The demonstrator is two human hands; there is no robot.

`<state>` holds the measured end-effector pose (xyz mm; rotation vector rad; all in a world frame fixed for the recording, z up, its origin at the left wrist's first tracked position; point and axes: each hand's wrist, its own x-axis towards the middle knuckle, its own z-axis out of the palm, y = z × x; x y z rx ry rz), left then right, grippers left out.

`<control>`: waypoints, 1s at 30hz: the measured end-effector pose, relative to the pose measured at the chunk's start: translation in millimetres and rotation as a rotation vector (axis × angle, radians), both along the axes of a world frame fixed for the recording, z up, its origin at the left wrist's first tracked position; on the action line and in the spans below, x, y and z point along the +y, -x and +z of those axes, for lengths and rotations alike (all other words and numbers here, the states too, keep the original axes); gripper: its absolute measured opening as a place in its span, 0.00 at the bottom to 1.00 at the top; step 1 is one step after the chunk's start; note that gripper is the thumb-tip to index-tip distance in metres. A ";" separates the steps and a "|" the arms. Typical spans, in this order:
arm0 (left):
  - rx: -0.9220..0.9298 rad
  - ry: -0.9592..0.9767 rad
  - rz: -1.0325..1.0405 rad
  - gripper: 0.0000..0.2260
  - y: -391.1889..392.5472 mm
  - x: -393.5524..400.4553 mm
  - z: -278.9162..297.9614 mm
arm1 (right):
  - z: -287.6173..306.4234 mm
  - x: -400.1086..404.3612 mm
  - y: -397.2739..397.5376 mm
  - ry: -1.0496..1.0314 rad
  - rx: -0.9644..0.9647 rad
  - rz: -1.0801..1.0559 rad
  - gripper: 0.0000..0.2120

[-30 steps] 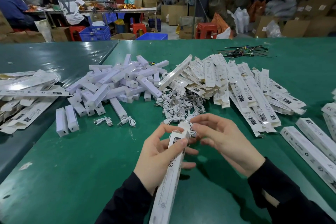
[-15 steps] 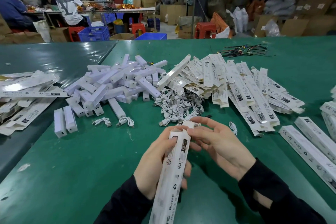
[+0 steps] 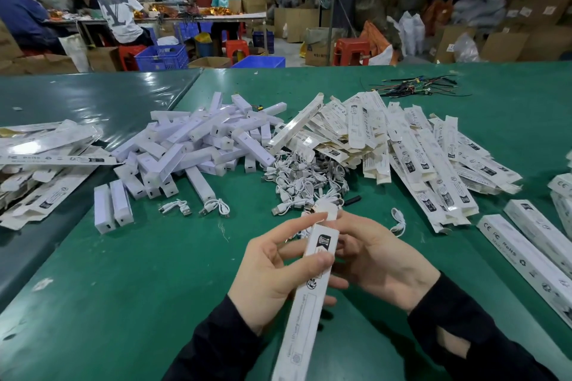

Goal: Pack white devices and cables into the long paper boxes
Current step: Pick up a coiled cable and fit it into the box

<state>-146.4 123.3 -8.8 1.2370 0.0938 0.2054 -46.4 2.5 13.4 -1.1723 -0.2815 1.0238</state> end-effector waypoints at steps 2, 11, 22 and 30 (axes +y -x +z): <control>0.003 -0.035 0.040 0.17 0.0 0.0 -0.1 | -1.2 1.9 -1.1 0.038 -0.065 -0.033 0.10; 0.003 -0.049 0.095 0.16 -2.2 -2.1 0.4 | -3.5 0.1 -4.5 0.017 -0.064 -0.058 0.12; -0.027 -0.098 0.064 0.14 -1.8 -1.5 0.5 | -7.4 2.3 -2.3 -0.057 -0.096 -0.071 0.21; -0.022 -0.049 0.047 0.13 -1.0 -2.3 -3.6 | -9.1 5.2 -0.8 0.046 -0.042 -0.108 0.32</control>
